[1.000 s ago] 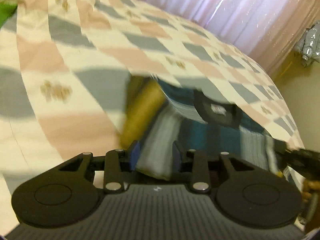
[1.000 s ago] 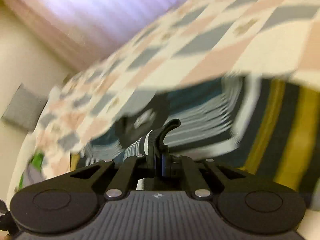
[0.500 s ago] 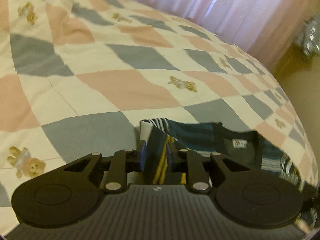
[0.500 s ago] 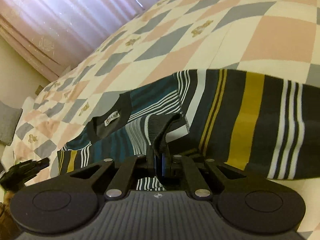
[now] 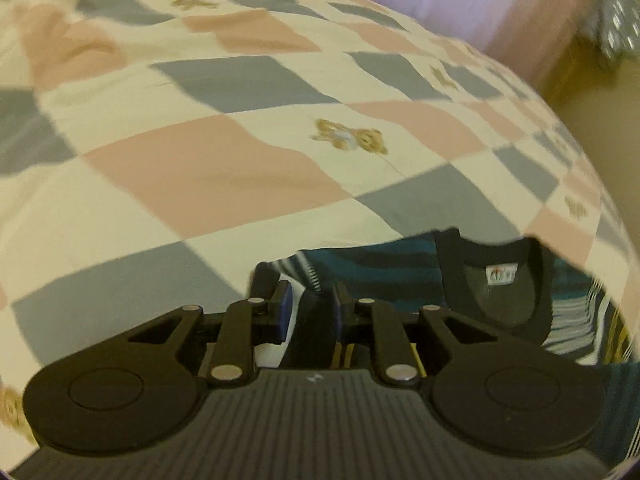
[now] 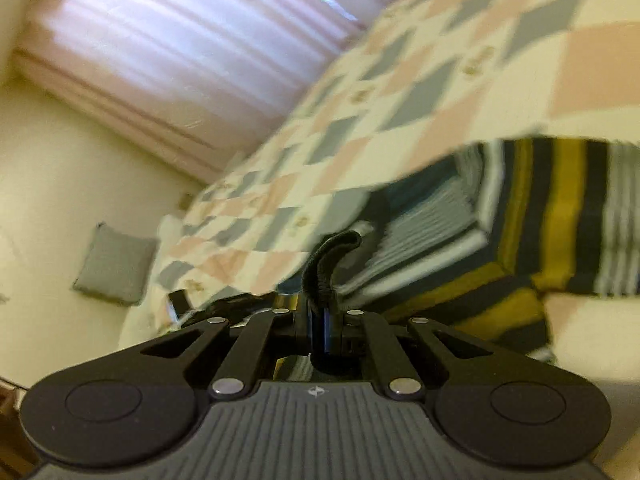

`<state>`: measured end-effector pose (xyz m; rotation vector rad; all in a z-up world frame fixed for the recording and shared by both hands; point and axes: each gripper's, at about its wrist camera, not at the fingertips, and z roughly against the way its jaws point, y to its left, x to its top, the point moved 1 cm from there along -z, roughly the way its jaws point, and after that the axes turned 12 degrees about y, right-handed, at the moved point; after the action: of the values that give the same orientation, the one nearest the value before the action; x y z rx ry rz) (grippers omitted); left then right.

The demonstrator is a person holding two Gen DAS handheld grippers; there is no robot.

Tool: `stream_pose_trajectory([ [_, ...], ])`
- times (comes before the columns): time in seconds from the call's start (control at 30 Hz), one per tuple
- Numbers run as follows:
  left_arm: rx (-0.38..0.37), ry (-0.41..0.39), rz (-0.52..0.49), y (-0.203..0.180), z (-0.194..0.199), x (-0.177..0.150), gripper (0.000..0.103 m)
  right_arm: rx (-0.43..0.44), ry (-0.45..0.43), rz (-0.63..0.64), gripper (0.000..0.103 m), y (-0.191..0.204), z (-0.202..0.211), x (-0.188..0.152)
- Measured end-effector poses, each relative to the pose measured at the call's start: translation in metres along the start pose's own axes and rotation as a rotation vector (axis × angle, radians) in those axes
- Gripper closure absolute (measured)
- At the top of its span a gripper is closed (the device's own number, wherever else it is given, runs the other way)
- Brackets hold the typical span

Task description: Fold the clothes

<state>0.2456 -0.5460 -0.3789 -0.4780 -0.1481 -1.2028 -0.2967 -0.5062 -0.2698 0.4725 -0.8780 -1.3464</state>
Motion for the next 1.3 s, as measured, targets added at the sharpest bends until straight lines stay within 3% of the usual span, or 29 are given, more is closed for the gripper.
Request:
stream_pose_trajectory([
  [0.1,0.027,0.001,-0.035,-0.005,0.001,-0.003,0.087,-0.060,0.009,-0.042,0.098,-0.018,-0.014,0.003],
  [0.2,0.015,-0.010,-0.061,-0.009,0.025,-0.013,0.087,-0.119,0.031,-0.045,0.098,-0.027,-0.031,0.007],
  [0.27,0.006,-0.015,-0.087,-0.013,0.044,-0.022,0.087,-0.133,0.035,-0.046,0.098,-0.028,-0.034,0.005],
  [0.4,0.059,-0.005,-0.210,-0.035,0.059,-0.053,0.087,-0.142,0.027,-0.077,0.098,-0.031,-0.032,-0.002],
  [0.47,0.075,-0.022,-0.190,-0.033,0.056,-0.055,0.086,-0.143,0.024,-0.084,0.098,-0.030,-0.029,-0.004],
  [0.6,0.043,-0.076,-0.017,-0.007,0.046,-0.029,0.087,-0.153,0.042,-0.078,0.098,-0.022,-0.018,-0.011],
  [0.83,-0.039,-0.015,0.113,0.009,0.012,0.001,0.087,-0.170,0.062,-0.138,0.098,-0.019,0.009,-0.040],
  [0.93,0.001,-0.007,0.057,-0.003,0.002,0.003,0.087,-0.183,0.078,-0.178,0.098,-0.026,0.011,-0.050],
  [1.1,0.144,0.010,-0.150,-0.032,-0.012,0.000,0.087,-0.220,0.090,-0.202,0.098,-0.038,-0.007,-0.056],
  [1.3,0.092,-0.037,-0.187,-0.044,0.038,-0.037,0.086,-0.214,0.068,-0.157,0.097,-0.029,-0.013,-0.044],
])
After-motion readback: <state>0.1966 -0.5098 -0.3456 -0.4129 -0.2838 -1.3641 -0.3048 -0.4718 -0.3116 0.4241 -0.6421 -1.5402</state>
